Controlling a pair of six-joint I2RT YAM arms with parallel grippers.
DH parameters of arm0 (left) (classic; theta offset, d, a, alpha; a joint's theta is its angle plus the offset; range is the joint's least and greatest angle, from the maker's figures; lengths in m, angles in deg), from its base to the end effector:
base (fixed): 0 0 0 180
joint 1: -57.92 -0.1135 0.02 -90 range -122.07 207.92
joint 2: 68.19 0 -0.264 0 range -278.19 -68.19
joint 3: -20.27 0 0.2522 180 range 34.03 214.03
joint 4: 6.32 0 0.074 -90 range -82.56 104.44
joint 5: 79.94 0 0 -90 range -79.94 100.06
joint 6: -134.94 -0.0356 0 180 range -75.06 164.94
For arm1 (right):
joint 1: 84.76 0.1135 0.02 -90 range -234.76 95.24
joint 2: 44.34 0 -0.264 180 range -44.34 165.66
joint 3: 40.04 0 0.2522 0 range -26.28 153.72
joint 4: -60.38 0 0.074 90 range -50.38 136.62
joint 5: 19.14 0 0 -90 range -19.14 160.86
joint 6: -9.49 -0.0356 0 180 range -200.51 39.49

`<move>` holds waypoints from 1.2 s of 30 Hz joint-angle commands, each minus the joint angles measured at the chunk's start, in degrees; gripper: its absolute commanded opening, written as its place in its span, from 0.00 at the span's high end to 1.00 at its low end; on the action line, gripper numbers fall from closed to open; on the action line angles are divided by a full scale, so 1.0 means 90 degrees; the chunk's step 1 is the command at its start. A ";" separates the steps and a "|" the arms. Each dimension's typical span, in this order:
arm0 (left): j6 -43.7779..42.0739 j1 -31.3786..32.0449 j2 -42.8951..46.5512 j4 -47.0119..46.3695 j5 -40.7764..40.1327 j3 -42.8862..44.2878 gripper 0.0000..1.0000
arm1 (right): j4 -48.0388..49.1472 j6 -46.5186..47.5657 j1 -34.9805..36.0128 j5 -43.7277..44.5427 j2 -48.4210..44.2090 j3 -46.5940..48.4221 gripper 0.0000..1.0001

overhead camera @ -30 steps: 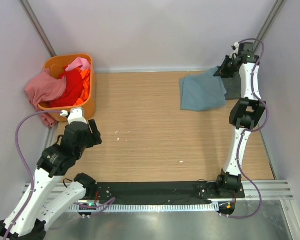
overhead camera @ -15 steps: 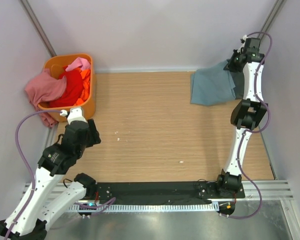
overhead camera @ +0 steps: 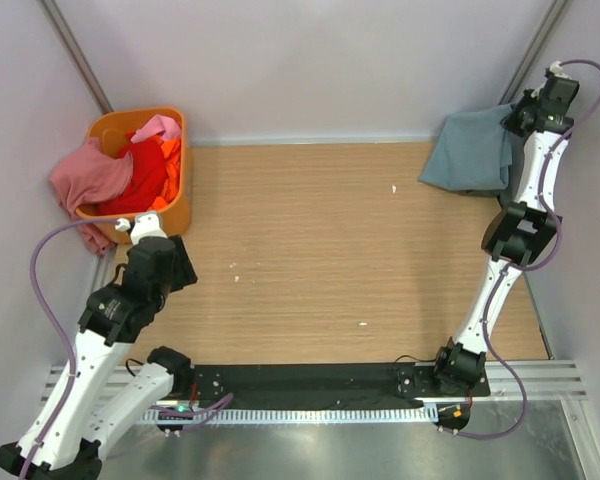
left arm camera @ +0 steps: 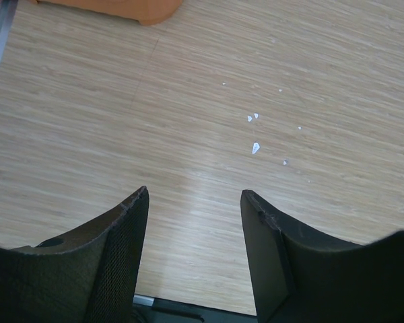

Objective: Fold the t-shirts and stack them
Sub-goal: Neatly place the folded tshirt to the corner

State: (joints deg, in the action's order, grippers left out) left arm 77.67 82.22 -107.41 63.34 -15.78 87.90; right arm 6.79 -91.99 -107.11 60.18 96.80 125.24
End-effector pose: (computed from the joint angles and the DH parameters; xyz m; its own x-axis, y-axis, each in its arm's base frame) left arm 0.1130 -0.0340 0.3305 -0.5443 -0.2882 -0.7879 -0.2646 0.9502 -0.1648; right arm 0.5118 -0.2033 0.3287 -0.4010 0.3763 -0.8352 0.3104 0.9136 0.2626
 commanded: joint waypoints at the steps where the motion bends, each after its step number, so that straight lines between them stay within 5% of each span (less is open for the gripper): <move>1: -0.0023 -0.0102 -0.0027 -0.0332 0.0010 0.0030 0.42 | 0.0871 -0.0091 -0.0056 0.0013 -0.0009 0.0079 0.84; 3: -0.0023 -0.0102 -0.0027 -0.0332 0.0010 0.0030 0.42 | 0.0842 -0.0101 -0.0143 0.0627 0.0011 -0.0087 0.53; 4: -0.0023 -0.0102 -0.0036 -0.0332 0.0010 0.0021 0.42 | 0.0842 -0.0159 -0.0192 0.0900 -0.0008 -0.0146 0.27; 7: -0.0023 -0.0102 -0.0046 -0.0332 0.0020 0.0021 0.42 | 0.0755 -0.0461 -0.0426 0.1537 -0.0135 -0.0273 0.08; 14: -0.0033 -0.0102 0.0061 -0.0342 0.0059 0.0011 0.43 | 0.0656 -0.0774 -0.0583 0.2320 -0.1382 -0.1344 0.04; 20: -0.0053 -0.0111 0.0159 -0.0352 0.0079 0.0001 0.43 | 0.1614 -0.1496 -0.0350 -0.0140 -0.2489 -0.3289 0.07; 28: -0.0023 -0.0111 0.0383 -0.0361 0.0020 -0.0009 0.42 | 0.0237 -0.0853 0.0813 0.0590 -0.0628 -0.1848 0.09; 36: 0.0016 -0.0111 0.0432 -0.0332 -0.0068 -0.0018 0.41 | 0.1047 -0.1038 0.0775 0.1616 0.0177 -0.1572 0.10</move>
State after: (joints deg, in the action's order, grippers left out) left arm 77.52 81.50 -103.79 62.45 -15.39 87.90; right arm 13.10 -101.06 -97.29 68.91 99.51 109.42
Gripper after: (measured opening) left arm 0.584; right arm 0.899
